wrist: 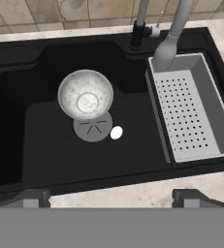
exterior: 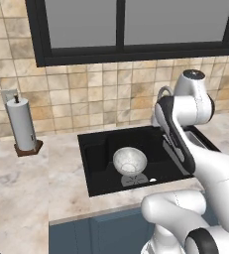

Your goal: Pick the kettle and bowl and place them in the sink. Then turn on the water.

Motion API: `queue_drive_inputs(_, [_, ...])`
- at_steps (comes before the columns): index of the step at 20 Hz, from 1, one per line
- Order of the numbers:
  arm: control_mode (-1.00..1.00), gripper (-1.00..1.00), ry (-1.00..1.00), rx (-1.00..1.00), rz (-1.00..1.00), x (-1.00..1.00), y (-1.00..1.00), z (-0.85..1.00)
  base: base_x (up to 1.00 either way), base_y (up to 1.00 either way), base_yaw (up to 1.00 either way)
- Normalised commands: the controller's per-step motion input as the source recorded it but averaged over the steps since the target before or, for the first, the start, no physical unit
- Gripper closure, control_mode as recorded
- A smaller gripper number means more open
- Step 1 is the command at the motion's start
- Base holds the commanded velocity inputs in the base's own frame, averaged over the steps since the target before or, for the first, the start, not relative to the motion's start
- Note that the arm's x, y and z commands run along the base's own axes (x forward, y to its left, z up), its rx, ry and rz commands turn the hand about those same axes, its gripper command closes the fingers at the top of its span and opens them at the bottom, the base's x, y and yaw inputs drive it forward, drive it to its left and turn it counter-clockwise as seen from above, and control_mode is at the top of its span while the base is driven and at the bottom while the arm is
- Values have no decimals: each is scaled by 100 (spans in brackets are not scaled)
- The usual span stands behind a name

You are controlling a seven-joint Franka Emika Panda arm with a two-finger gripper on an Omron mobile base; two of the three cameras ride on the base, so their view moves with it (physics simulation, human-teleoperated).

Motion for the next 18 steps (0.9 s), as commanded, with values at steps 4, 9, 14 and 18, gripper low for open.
queue_drive_inputs(4, [-100,-100,0,0,0,-32,-1,0,0,0,0])
queue_drive_inputs(9, [-100,-100,0,0,0,-29,0,10,0,0,0])
queue_drive_inputs(14, [-100,-100,0,0,0,-34,0,20,0,0,0])
queue_drive_inputs(18, [-100,-100,0,0,0,-41,0,13,0,0,0])
